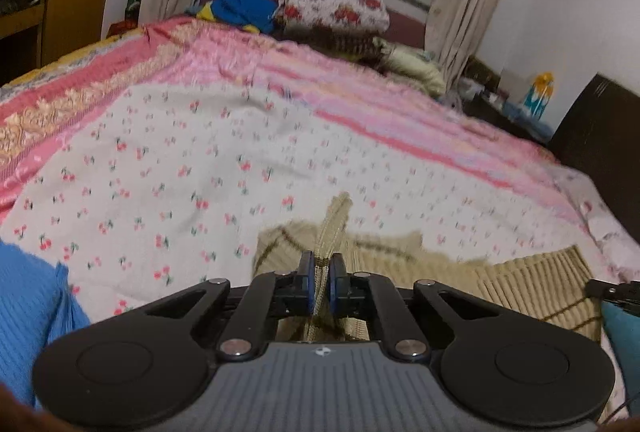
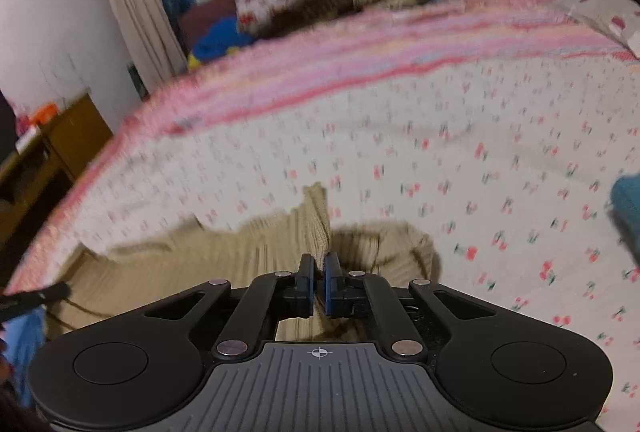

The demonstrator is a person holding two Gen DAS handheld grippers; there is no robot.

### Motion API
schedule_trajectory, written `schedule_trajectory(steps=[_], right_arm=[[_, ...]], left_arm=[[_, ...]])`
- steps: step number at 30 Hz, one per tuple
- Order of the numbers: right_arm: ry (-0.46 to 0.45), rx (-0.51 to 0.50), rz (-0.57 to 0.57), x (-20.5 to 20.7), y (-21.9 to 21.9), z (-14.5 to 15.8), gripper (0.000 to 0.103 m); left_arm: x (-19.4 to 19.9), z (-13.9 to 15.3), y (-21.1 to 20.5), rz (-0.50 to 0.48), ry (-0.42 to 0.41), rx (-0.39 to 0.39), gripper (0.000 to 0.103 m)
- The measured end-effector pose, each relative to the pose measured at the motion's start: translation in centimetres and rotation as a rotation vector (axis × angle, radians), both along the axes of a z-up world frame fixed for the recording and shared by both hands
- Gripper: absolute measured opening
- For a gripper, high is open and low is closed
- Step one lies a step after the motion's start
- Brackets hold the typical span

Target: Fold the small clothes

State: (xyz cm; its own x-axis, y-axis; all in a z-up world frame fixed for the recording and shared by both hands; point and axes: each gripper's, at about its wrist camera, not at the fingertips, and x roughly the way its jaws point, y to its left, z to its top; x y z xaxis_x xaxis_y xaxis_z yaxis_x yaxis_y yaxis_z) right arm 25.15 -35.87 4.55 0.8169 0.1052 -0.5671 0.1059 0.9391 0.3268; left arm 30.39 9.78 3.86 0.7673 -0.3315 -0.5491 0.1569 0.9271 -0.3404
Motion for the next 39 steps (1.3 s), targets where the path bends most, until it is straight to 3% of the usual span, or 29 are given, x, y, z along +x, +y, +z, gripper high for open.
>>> schedule_trajectory(steps=[6, 10, 12, 14, 18, 22, 26, 30, 33, 34, 39], right_arm=[[-0.068, 0.086, -0.117, -2.0, -3.0, 1.1, 0.004], [0.044, 0.074, -0.127, -1.4, -3.2, -2.0, 0.004], [0.106, 0.069, -0.122, -0.7, -2.8, -3.6, 0.006], [0.125, 0.025, -0.131, -0.4, -2.2, -4.1, 0.01], [0.065, 0.018, -0.12, -2.1, -1.8, -2.3, 0.011], [0.04, -0.003, -0.049, -5.4, -0.5, -1.2, 0.014], [0.087, 0.011, 0.015, -8.4, 1.1, -1.9, 0.016], [0.144, -0.031, 0.025, -9.4, 2.4, -3.3, 0.021], [0.177, -0.128, -0.016, -9.5, 2.4, -4.0, 0.006], [0.19, -0.135, -0.033, -9.5, 2.0, -4.3, 0.003], [0.251, -0.129, -0.111, -9.7, 0.0, -5.6, 0.0]], left_arm=[[0.9, 0.4, -0.2, 0.017, -0.029, -0.04, 0.013], [1.9, -1.8, -1.4, 0.027, 0.049, 0.062, 0.014], [2.0, -2.7, -1.3, 0.046, 0.086, 0.076, 0.014], [1.1, -2.4, -0.4, 0.06, 0.074, 0.033, 0.014], [-1.6, -0.7, 1.6, 0.071, 0.03, -0.021, 0.017], [-5.8, 0.1, 2.6, -0.006, 0.028, -0.066, 0.021], [-8.7, -0.8, 1.4, -0.063, 0.056, -0.012, 0.027], [-9.0, -3.2, 1.2, 0.01, 0.132, 0.088, 0.021], [-9.2, -4.5, 1.4, 0.056, 0.179, 0.165, 0.008], [-9.3, -5.0, 1.6, 0.067, 0.189, 0.187, 0.008], [-10.3, -4.6, 2.9, 0.102, 0.175, 0.104, 0.008]])
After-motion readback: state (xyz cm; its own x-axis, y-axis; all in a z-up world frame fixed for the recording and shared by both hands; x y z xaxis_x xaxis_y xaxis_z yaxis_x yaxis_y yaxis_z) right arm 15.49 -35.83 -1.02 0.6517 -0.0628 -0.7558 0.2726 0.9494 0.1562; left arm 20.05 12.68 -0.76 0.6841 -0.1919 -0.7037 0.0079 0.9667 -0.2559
